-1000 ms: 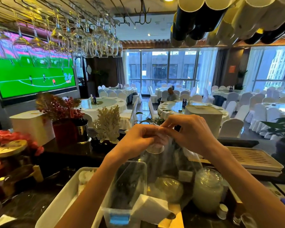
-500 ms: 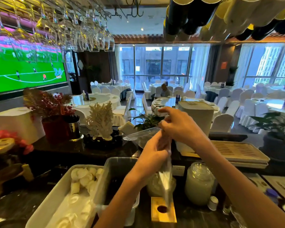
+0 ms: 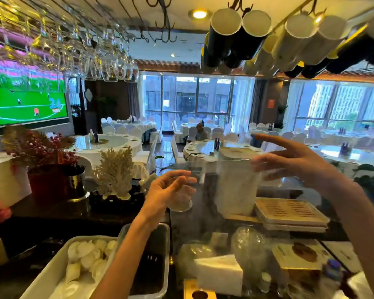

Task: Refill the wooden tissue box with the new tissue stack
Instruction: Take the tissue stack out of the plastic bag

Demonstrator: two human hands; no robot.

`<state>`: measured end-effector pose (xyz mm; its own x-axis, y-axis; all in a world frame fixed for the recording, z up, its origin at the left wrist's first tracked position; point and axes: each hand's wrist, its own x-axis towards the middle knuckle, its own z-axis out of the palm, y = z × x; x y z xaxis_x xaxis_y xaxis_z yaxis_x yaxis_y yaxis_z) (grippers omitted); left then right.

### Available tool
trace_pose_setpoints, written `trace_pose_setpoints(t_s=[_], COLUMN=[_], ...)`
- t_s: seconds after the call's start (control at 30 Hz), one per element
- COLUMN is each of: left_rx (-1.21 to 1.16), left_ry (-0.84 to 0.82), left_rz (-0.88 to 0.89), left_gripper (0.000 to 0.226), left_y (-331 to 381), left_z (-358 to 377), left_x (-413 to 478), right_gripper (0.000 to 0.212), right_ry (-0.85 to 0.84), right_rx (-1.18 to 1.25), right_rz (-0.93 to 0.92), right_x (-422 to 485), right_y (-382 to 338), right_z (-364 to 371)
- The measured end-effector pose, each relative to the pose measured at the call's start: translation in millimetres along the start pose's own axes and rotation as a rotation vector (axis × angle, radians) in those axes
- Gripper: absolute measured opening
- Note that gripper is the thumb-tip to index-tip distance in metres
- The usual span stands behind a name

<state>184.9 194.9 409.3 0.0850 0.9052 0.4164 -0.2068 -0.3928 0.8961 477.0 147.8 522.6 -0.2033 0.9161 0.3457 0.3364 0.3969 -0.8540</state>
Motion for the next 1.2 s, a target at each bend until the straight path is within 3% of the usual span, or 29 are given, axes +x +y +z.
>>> trace_pose_setpoints(t_s=[0.03,0.1,0.17,0.23,0.33,0.57,0.67,0.77,1.0,1.13,1.2], left_rx=[0.007,0.023,0.043,0.033,0.068,0.183,0.220,0.313,0.366,0.336,0.291], left_ry=[0.001,0.003,-0.024,-0.060,-0.113,-0.197,-0.225,-0.147,-0.128,-0.140,-0.145], left_rz=[0.018,0.035,0.046,0.046,0.083,0.067,0.060,0.131,0.141,0.054,0.041], left_gripper=[0.018,0.014,0.013,0.013,0.016,0.028,0.030,0.032,0.028,0.023,0.019], left_y=[5.8,16.5,23.1,28.2,37.4,59.0,64.6,67.5,65.6,65.0,64.9], left_z=[7.4,26.9,45.5,57.6,59.2,14.9,2.0,2.7,2.5,9.4,12.8], left_x=[2.5,3.8,-0.1,-7.5,-20.9,-43.7,-50.8,-54.2,-57.2,-53.8,-51.5], right_gripper=[0.045,0.035,0.029,0.023,0.024,0.036,0.031,0.022,0.029,0.023,0.032], right_ry=[0.122,0.483,0.690,0.535,0.283,0.243,0.264,0.325,0.251,0.391,0.220], right_rx=[-0.103,-0.544,-0.768,-0.757,-0.785,-0.902,-0.919,-0.945,-0.756,-0.492,-0.366], right_rz=[0.016,-0.063,-0.352,-0.556,-0.556,-0.754,-0.812,-0.851,-0.755,-0.597,-0.507], right_x=[-2.1,-7.9,-15.8,-21.5,-24.5,-24.5,-19.1,-15.0,-14.4,0.5,4.0], right_y=[3.7,10.7,11.4,5.5,-1.1,-8.8,-9.4,-7.9,-10.1,-12.3,-13.7], right_z=[-4.8,-2.6,21.4,55.2,93.8,123.2,137.3,146.2,141.7,115.3,103.3])
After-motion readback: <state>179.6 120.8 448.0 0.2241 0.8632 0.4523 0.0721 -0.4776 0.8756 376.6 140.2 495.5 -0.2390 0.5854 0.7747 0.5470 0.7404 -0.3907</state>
